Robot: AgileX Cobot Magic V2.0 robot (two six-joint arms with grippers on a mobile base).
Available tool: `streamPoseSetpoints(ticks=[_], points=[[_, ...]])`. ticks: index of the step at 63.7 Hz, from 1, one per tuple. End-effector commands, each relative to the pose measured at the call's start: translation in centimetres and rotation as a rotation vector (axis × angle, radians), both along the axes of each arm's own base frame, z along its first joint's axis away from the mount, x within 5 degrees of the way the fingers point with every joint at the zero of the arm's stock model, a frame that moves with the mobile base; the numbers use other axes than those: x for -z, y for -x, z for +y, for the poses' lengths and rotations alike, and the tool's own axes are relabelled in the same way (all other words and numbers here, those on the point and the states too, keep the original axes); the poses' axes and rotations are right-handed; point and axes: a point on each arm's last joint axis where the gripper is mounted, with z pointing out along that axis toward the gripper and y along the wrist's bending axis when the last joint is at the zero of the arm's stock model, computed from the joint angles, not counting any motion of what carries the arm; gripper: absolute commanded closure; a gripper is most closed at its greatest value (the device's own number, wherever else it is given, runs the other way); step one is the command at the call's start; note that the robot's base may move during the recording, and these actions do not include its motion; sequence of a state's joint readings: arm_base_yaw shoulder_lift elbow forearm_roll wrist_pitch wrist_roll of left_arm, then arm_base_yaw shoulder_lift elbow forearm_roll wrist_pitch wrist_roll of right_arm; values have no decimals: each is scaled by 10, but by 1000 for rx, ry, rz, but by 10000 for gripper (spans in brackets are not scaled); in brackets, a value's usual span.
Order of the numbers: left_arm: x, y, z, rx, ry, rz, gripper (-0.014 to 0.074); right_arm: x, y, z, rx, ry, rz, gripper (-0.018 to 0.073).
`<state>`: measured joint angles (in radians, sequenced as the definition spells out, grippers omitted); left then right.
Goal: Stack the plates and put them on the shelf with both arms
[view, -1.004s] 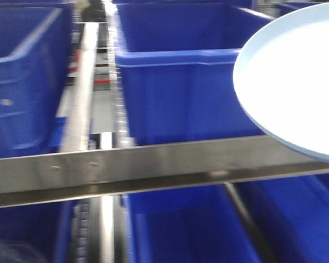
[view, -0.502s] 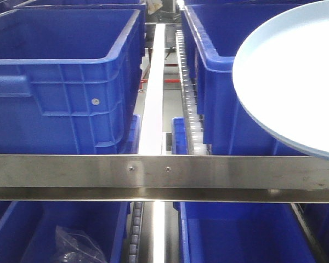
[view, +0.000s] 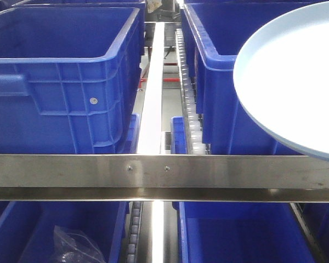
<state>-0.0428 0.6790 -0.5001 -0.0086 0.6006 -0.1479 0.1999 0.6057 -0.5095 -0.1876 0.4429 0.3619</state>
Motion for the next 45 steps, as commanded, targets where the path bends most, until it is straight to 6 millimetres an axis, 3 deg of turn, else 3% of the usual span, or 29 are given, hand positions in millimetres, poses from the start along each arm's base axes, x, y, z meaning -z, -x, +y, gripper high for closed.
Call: streamPoseSetpoints(ticks=[1,45], points=[[-14,-5,-1,0,15,-100,514,-18,-3,1,-15,-13,-121,502],[-14,-5,-1,0,15,-100,514,-18,-3,1,-15,-14,-121,502]])
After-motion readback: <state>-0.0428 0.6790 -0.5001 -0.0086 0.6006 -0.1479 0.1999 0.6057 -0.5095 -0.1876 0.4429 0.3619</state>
